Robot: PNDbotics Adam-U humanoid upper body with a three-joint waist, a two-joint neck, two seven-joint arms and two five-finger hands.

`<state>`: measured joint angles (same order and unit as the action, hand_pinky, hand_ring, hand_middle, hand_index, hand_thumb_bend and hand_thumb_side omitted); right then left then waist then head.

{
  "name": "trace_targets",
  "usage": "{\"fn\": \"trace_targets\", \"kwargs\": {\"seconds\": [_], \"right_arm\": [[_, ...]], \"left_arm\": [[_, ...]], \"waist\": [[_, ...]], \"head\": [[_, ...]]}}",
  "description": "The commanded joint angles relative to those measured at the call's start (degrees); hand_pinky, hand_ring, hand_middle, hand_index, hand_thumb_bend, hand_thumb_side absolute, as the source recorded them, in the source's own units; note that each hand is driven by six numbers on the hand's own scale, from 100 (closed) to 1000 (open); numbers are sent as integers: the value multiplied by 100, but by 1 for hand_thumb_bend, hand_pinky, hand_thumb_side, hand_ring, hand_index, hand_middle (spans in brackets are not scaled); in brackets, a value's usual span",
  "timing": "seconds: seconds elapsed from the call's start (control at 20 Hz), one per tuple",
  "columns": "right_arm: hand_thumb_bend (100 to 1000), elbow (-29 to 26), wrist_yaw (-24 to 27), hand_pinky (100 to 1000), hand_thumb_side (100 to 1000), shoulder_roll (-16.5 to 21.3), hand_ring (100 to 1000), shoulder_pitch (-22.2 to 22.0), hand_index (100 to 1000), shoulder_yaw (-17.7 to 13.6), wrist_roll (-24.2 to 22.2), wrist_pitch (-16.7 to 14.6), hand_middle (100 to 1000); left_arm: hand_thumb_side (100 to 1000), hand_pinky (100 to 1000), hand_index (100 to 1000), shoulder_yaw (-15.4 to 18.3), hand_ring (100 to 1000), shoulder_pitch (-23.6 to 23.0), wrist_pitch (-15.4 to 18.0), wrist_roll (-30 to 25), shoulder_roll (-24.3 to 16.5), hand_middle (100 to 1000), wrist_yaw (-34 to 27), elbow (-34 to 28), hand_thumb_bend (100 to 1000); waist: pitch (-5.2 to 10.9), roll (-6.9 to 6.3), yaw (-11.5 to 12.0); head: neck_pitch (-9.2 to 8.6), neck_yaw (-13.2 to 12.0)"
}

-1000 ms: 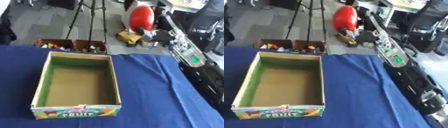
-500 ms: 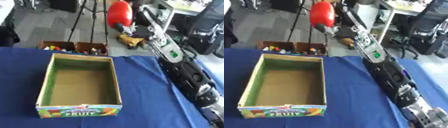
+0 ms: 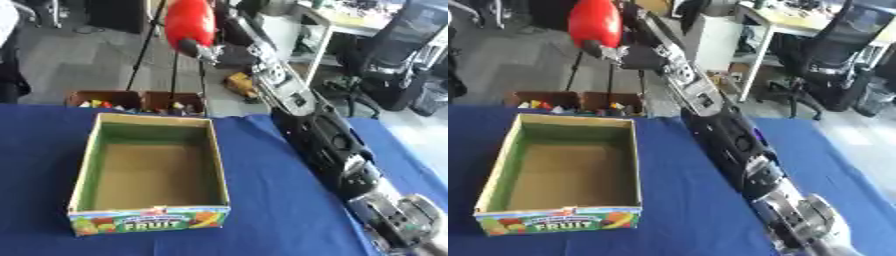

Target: Pick up objects on the table and place them in the box.

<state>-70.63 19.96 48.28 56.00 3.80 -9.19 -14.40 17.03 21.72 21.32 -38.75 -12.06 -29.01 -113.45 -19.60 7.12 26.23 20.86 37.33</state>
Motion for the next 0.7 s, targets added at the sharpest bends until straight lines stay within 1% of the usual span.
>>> {"fn": "trace_targets", "kwargs": {"seconds": [0.05,0.3,0.7], "right_arm": [[585,53,-106,315,260,-8,821,128,668,14,-31,55,186],[599,51,-412,321,251,-268,826,33,668,179,-175,23,181],[607,-112,-1074,328,240,-527,828,-197,662,435,-305,-185,181]], "left_arm": [[792,624,885,-21,731,40,-44,17,-173,685,-51,-114,100],[792,625,885,-38,732,59,-77,26,-174,686,-76,-114,100],[792,626,884,-49,733,105,-116,40,-175,686,-108,-114,100]], "waist": [[187,-72,11],[238,-67,15],[264,-42,16]], "head": [[76,44],[121,44],[151,65]]}}
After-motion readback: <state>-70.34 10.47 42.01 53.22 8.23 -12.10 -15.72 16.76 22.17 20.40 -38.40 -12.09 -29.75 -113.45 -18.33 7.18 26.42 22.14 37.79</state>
